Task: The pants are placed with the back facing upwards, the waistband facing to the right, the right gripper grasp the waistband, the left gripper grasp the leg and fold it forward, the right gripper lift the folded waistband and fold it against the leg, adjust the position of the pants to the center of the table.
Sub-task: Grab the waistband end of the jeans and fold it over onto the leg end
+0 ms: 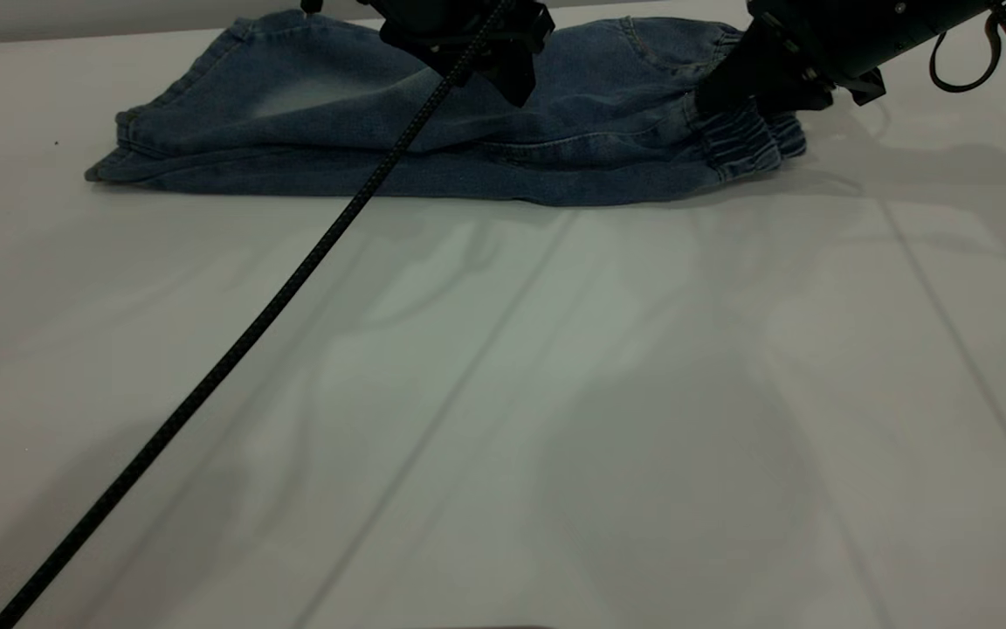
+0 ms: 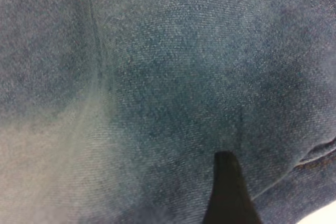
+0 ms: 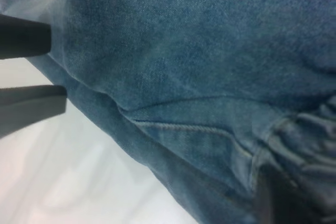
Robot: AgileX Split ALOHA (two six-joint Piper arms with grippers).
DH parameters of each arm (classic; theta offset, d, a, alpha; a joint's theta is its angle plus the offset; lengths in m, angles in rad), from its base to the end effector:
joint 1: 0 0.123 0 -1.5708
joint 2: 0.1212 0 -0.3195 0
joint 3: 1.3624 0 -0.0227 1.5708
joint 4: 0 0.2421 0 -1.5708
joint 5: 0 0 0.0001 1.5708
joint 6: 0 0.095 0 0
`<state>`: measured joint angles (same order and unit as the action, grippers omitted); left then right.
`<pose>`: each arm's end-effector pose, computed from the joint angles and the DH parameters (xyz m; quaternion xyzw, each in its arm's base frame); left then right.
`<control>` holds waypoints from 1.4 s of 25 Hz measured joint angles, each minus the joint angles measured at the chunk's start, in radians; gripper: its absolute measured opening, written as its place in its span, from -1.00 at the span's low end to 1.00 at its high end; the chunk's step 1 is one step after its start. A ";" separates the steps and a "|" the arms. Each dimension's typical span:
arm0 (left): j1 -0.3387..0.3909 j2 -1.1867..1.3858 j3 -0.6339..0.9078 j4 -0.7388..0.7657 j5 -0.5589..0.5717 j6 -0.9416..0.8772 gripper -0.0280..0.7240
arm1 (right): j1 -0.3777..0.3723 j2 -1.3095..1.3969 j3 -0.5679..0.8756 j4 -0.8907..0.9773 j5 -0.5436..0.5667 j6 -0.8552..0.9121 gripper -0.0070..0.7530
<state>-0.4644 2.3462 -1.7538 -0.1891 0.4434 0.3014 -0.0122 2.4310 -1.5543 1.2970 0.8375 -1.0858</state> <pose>0.4687 -0.2434 0.1485 0.2903 0.9048 -0.0893 0.2985 0.4842 0.0621 0.0861 -0.0493 0.8977 0.3846 0.2090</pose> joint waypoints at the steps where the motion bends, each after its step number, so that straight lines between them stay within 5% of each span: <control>1: 0.007 0.000 0.000 0.014 0.012 -0.007 0.25 | 0.000 0.000 0.000 -0.001 -0.003 0.000 -0.89; 9: 0.143 0.000 0.000 0.134 0.101 -0.137 0.25 | -0.063 0.000 0.000 -0.054 0.009 0.059 -0.92; 17: 0.162 0.065 -0.006 0.153 0.097 -0.142 0.25 | -0.125 -0.026 -0.004 -0.084 0.060 0.075 -0.92; 26: 0.089 0.103 -0.009 0.152 0.067 -0.144 0.25 | -0.110 -0.101 -0.130 -0.112 0.177 0.138 -0.92; 35: -0.018 0.106 -0.045 0.091 0.081 -0.144 0.25 | 0.015 -0.111 -0.235 -0.133 0.203 0.162 -0.92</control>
<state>-0.4824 2.4525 -1.7989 -0.0977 0.5243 0.1572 0.0027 2.3203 -1.7889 1.1643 1.0407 -0.9236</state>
